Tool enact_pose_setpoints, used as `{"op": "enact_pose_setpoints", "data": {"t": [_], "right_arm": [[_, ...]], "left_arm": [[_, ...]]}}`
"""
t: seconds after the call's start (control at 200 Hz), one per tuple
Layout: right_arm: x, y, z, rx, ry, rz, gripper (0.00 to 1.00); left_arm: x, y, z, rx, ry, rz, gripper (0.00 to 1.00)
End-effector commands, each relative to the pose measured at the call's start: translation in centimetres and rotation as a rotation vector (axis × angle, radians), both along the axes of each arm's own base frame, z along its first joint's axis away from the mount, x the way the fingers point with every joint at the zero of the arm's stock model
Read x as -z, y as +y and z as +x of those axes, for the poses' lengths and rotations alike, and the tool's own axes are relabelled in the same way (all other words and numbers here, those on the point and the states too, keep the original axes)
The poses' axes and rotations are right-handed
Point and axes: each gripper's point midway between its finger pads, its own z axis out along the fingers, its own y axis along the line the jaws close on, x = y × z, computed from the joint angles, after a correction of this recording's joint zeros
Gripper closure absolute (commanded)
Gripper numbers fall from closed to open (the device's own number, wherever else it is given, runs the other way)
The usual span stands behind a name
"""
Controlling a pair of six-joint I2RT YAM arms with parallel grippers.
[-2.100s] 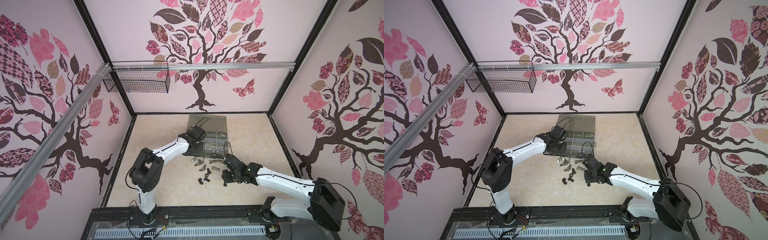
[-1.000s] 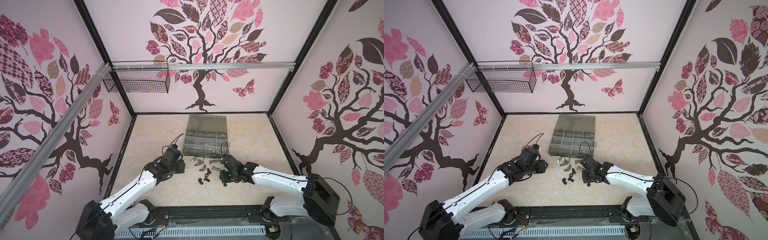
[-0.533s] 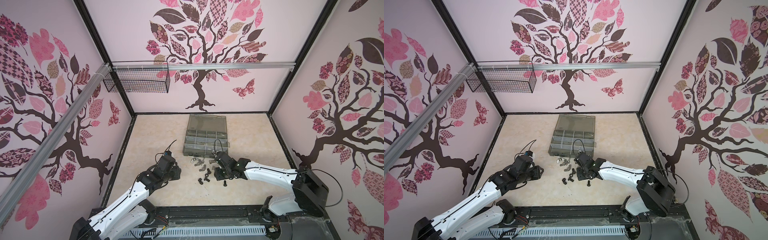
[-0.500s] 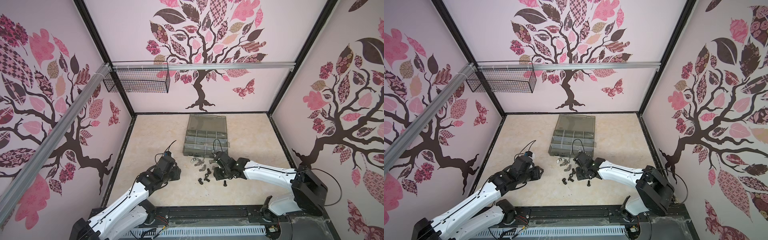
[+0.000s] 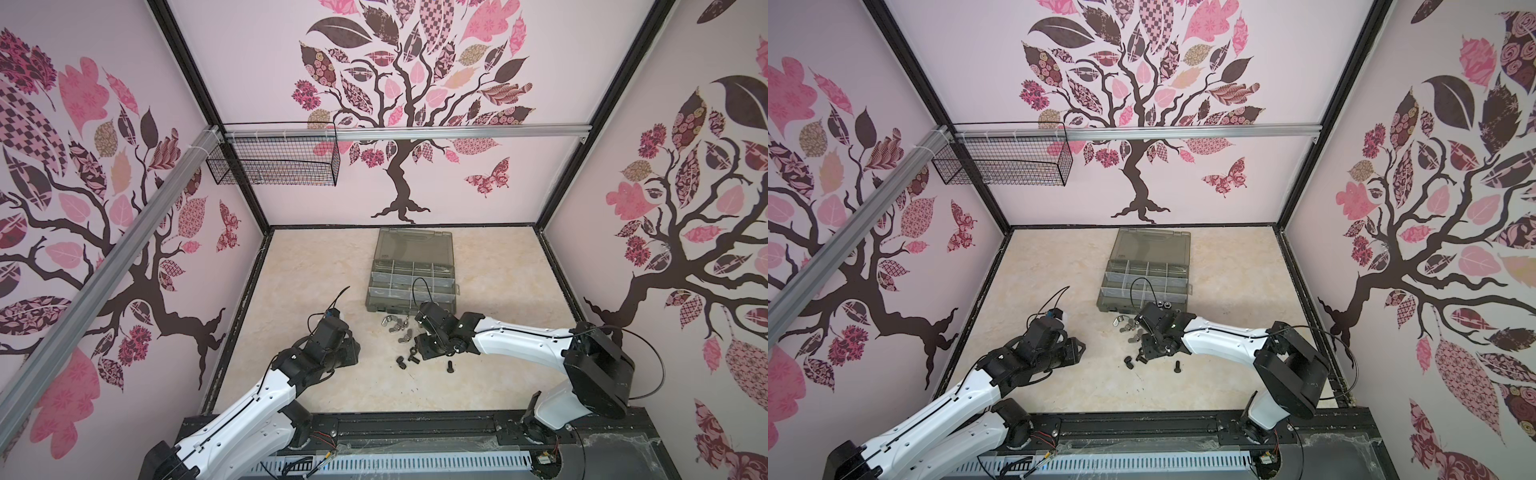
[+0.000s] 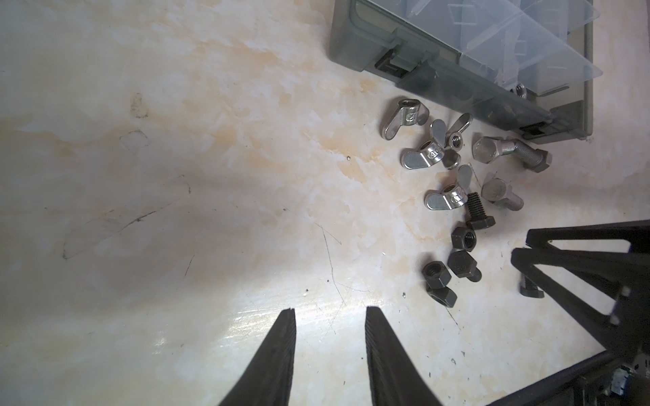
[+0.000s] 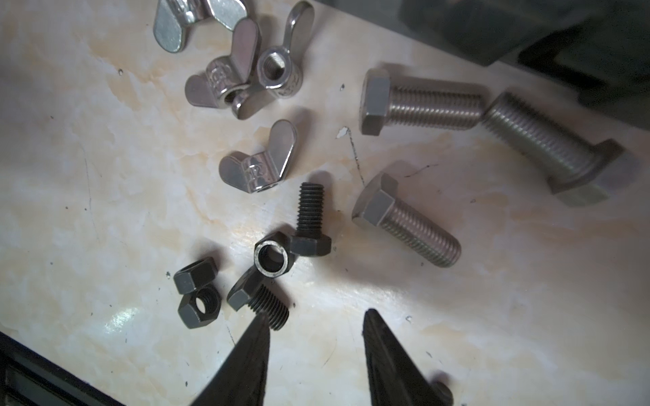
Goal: Sort the screws and nuts into containers
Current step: Pick up the screw from the bottom-center of the table.
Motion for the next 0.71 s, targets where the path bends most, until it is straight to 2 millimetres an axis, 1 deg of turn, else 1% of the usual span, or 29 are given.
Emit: {"op": "enact_pose_setpoints", "data": {"t": [0.0, 0.15, 0.295, 0.45, 0.7], "right_arm": [[-0.6, 0.7, 0.3, -0.014, -0.018, -0.010, 0.53], [-0.4, 0.7, -0.1, -0.025, -0.012, -0.014, 0.54], [0.0, 0.6, -0.6, -0.031, -0.003, -0.027, 0.54], [-0.3, 1.1, -1.2, -0.044, -0.013, -0.024, 0.54], [0.6, 1.5, -2.6, -0.073, 0.005, -0.040, 0.54]], "left_arm": [[-0.1, 0.0, -0.2, 0.002, 0.003, -0.009, 0.63], [-0.4, 0.6, -0.1, -0.016, -0.017, 0.008, 0.63], [-0.1, 0.8, -0.2, -0.026, -0.018, 0.006, 0.64], [0.0, 0.4, -0.2, -0.017, -0.002, 0.004, 0.64], [0.4, 0.3, -0.3, -0.024, 0.008, -0.003, 0.65]]}}
